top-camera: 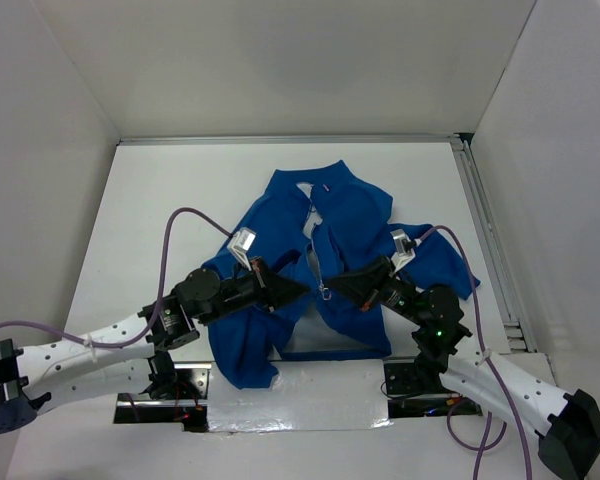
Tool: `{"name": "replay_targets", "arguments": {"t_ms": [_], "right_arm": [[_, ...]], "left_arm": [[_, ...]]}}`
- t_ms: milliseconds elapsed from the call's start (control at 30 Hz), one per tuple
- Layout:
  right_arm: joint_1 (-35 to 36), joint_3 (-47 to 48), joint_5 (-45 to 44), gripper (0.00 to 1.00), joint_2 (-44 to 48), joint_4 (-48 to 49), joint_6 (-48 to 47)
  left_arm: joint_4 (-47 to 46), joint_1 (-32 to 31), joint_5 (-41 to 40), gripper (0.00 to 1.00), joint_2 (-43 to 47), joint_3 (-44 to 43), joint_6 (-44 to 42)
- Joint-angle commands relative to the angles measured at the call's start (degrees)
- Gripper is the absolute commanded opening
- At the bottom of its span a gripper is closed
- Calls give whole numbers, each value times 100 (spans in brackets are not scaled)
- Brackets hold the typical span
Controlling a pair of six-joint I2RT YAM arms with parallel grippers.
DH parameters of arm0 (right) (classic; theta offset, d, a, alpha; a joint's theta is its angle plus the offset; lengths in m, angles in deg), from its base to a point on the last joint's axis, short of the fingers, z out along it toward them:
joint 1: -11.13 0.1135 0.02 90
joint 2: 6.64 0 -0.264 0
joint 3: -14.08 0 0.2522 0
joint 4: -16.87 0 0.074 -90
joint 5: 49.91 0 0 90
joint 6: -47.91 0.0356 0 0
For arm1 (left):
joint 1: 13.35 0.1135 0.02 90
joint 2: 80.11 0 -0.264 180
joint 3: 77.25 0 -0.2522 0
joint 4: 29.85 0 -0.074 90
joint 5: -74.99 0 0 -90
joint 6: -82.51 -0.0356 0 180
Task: Zip up the jacket
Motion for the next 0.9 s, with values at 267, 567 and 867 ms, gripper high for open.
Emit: {"name": "replay_targets", "arguments": {"t_ms": [267, 567, 867], "right_arm": [[93, 142, 100, 0, 139, 296, -23], [101, 169, 65, 0, 192, -29, -49], [93, 230, 109, 0, 130, 120, -14]], "left_arm": [[-463, -2, 42, 0, 64, -196, -117], [-402, -2, 51, 0, 213, -196, -318], [-305, -2, 42, 0, 196, -179, -354]]}}
